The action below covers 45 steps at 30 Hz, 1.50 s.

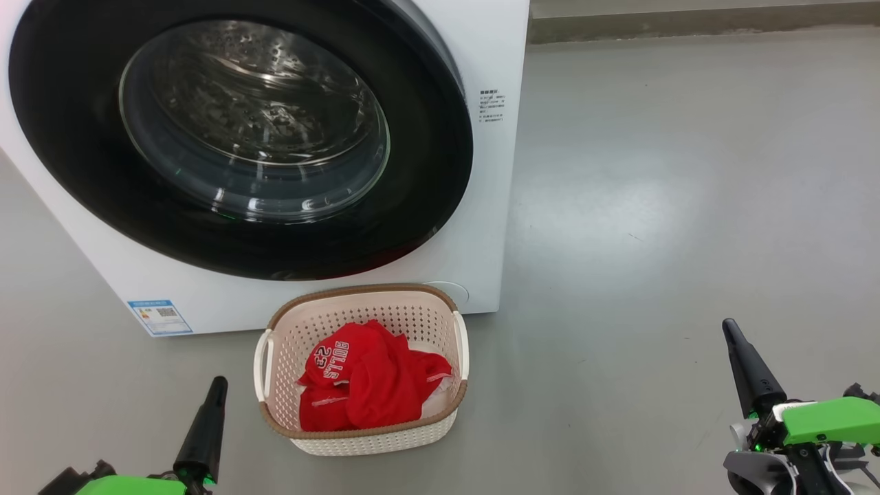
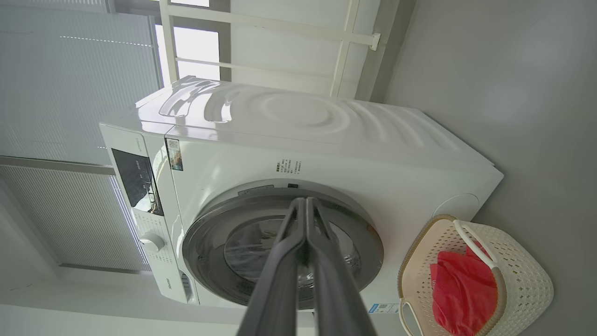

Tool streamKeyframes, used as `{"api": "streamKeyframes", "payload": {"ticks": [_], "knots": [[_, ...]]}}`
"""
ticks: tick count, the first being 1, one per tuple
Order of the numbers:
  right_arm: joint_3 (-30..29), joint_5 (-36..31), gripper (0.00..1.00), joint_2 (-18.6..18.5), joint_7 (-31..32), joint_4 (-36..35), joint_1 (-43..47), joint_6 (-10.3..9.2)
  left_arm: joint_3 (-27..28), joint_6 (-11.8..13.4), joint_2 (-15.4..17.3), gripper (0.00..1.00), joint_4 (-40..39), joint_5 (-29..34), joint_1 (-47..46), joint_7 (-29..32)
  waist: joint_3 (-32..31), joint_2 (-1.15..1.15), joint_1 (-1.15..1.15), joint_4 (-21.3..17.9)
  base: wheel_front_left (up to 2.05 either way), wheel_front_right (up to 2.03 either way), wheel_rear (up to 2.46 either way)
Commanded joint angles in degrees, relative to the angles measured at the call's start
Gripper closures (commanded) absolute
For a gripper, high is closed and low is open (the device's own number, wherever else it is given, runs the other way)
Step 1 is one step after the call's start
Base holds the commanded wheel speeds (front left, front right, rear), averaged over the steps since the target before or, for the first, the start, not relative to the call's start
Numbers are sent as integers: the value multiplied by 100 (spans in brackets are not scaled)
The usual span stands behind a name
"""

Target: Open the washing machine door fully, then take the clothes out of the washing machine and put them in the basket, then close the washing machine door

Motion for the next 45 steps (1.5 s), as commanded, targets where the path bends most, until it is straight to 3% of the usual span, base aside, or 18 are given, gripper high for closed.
{"api": "streamKeyframes", "payload": {"ticks": [1,45], "knots": [[74,40,100,-33,19,-143,-249,3,216,-62,37,100,-115,-60,-223,28,0,0,0,0,0,0,0],[56,26,100,-21,33,-142,-251,3,215,-62,37,100,-116,-61,-222,27,0,0,0,0,0,0,0]]}}
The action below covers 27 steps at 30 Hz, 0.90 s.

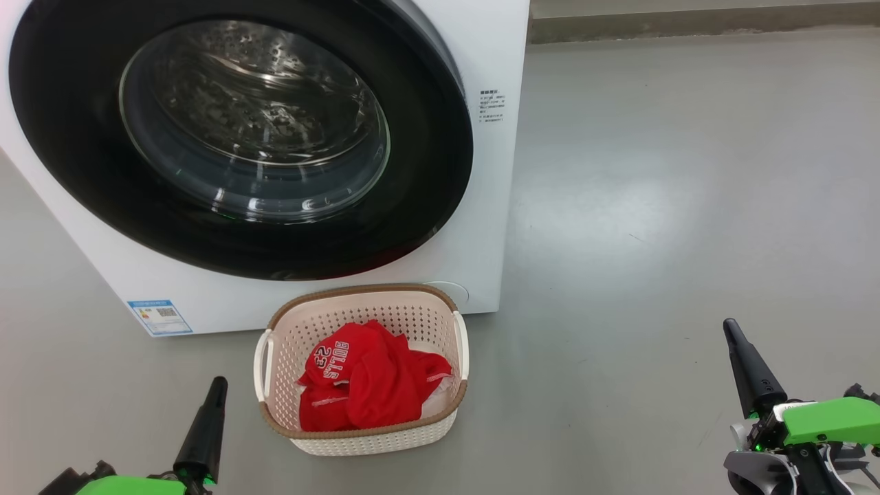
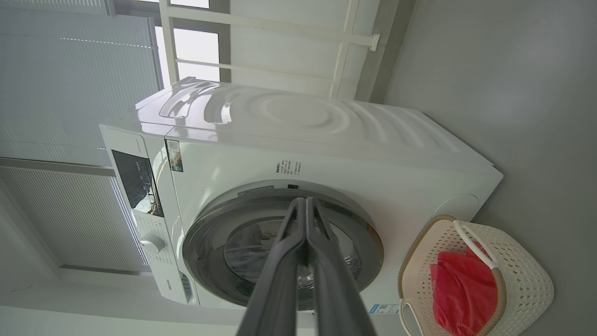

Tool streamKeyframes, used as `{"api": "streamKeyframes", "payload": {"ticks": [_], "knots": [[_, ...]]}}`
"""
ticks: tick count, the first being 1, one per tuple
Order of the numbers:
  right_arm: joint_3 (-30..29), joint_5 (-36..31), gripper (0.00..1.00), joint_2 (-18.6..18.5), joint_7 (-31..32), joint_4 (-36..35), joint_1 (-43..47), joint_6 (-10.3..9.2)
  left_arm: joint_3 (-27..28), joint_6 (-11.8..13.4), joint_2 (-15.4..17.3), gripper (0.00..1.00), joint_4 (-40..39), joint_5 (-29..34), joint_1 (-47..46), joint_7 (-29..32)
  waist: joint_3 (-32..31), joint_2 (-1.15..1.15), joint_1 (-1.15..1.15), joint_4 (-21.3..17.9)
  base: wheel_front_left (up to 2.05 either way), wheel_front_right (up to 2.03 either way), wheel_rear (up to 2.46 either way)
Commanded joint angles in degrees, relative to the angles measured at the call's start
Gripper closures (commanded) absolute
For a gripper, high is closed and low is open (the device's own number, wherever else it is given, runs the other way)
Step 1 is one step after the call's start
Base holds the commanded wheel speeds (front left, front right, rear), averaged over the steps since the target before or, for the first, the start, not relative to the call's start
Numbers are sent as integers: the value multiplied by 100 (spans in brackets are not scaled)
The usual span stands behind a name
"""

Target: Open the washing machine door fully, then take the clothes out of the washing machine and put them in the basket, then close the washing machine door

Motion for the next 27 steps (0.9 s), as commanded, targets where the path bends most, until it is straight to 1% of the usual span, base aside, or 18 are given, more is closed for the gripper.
{"api": "streamKeyframes", "payload": {"ticks": [1,27], "knots": [[73,4,100,-31,32,-145,-238,3,208,-38,47,100,-117,-41,-221,26,0,0,0,0,0,0,0],[67,-1,100,-27,36,-144,-238,3,208,-38,47,100,-117,-41,-221,25,0,0,0,0,0,0,0]]}}
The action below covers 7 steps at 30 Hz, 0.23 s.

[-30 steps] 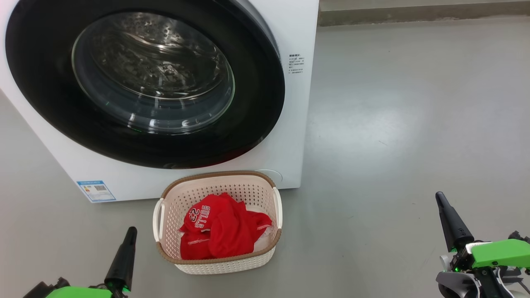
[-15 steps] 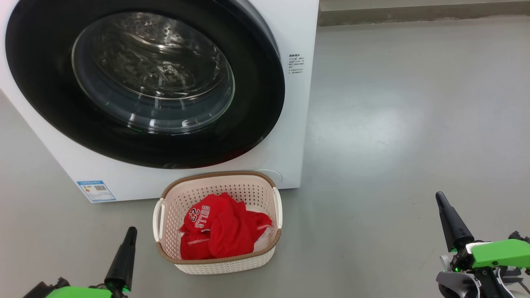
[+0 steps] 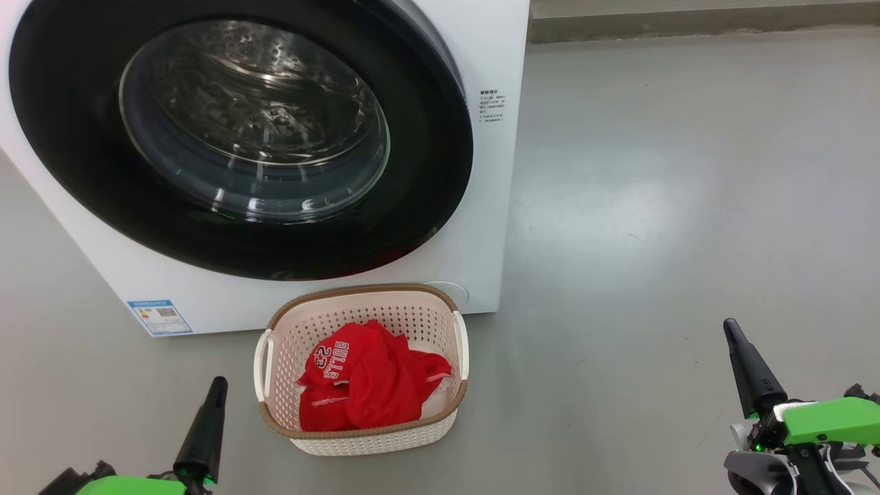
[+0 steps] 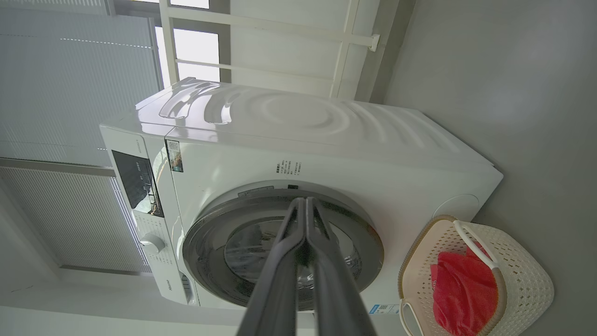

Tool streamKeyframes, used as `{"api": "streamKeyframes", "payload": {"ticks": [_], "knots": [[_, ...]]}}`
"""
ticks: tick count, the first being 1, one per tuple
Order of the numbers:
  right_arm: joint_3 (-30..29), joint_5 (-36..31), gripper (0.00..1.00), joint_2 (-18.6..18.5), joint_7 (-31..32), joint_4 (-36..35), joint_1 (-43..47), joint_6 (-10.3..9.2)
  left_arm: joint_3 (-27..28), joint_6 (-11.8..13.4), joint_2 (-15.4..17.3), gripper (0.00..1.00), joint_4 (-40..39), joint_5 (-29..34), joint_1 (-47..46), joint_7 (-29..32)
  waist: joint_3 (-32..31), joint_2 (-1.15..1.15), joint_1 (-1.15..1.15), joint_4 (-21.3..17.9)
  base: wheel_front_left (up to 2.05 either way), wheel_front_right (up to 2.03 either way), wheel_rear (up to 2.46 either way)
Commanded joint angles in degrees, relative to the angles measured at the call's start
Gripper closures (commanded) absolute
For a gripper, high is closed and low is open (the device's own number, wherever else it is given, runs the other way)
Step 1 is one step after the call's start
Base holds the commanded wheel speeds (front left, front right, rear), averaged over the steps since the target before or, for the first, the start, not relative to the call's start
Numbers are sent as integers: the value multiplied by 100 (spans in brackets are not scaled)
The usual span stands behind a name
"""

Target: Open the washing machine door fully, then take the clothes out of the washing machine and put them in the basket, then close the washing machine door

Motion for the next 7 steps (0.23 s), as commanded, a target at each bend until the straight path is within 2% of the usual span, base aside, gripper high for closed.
{"api": "streamKeyframes", "payload": {"ticks": [1,7], "knots": [[73,-1,100,-30,36,-145,-239,3,207,-38,47,100,-117,-41,-221,25,0,0,0,0,0,0,0],[72,-2,100,-30,36,-145,-239,3,206,-38,47,100,-117,-41,-221,25,0,0,0,0,0,0,0]]}}
